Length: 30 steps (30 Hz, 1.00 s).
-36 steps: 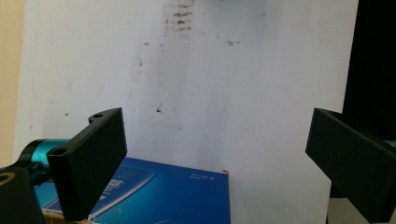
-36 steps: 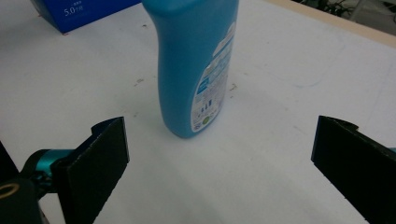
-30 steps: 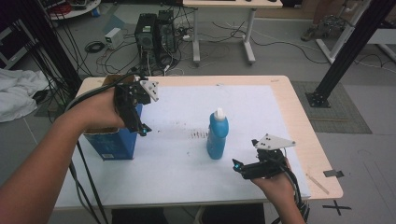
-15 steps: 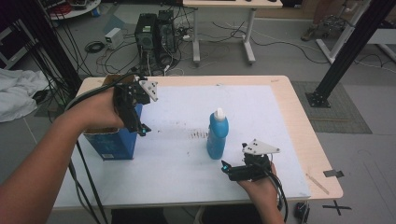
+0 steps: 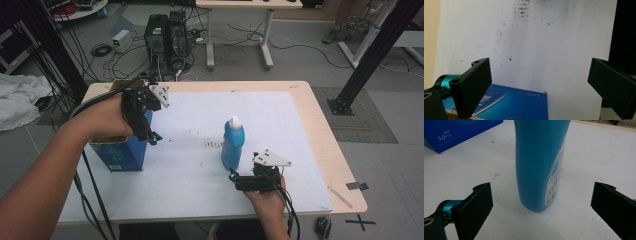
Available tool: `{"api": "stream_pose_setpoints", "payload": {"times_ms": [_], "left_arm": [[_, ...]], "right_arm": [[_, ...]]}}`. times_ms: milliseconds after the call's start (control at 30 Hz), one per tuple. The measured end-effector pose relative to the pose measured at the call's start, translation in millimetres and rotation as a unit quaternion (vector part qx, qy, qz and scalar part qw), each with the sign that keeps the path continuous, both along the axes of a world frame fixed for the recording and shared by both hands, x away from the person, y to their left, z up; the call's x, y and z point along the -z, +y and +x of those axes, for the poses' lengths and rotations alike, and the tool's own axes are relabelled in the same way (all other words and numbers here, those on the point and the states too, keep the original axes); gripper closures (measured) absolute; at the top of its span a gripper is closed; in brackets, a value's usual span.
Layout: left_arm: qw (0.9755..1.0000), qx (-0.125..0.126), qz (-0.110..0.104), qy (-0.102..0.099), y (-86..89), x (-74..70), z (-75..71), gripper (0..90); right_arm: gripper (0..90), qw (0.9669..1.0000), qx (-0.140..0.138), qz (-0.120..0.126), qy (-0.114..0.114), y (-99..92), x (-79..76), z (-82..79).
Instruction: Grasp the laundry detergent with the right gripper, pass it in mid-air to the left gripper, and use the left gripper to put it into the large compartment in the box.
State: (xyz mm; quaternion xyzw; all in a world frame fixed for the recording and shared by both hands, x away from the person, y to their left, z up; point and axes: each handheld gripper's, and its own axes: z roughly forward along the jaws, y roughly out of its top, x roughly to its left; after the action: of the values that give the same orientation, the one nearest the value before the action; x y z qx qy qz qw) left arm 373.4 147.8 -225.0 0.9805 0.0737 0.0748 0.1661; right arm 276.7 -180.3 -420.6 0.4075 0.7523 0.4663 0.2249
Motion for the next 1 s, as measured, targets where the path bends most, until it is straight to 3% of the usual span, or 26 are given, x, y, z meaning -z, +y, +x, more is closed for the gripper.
{"api": "stream_pose_setpoints", "payload": {"times_ms": [533, 767, 1000], "left_arm": [[1.0, 0.0, 0.001, 0.001, -0.7, 0.9, 1.5, 5.3], [1.0, 0.0, 0.002, 0.001, 0.3, 0.8, 2.4, 5.3], [1.0, 0.0, 0.003, 0.002, 0.9, 1.4, 2.8, 5.3]], "right_arm": [[2.9, 0.9991, 0.036, 0.017, -0.01, 22.6, 9.1, 11.2], [2.8, 0.9971, 0.068, 0.024, -0.024, 33.8, 14.5, 18.6], [2.8, 0.9964, 0.075, 0.027, -0.03, 41.4, 17.9, 25.1]]}}
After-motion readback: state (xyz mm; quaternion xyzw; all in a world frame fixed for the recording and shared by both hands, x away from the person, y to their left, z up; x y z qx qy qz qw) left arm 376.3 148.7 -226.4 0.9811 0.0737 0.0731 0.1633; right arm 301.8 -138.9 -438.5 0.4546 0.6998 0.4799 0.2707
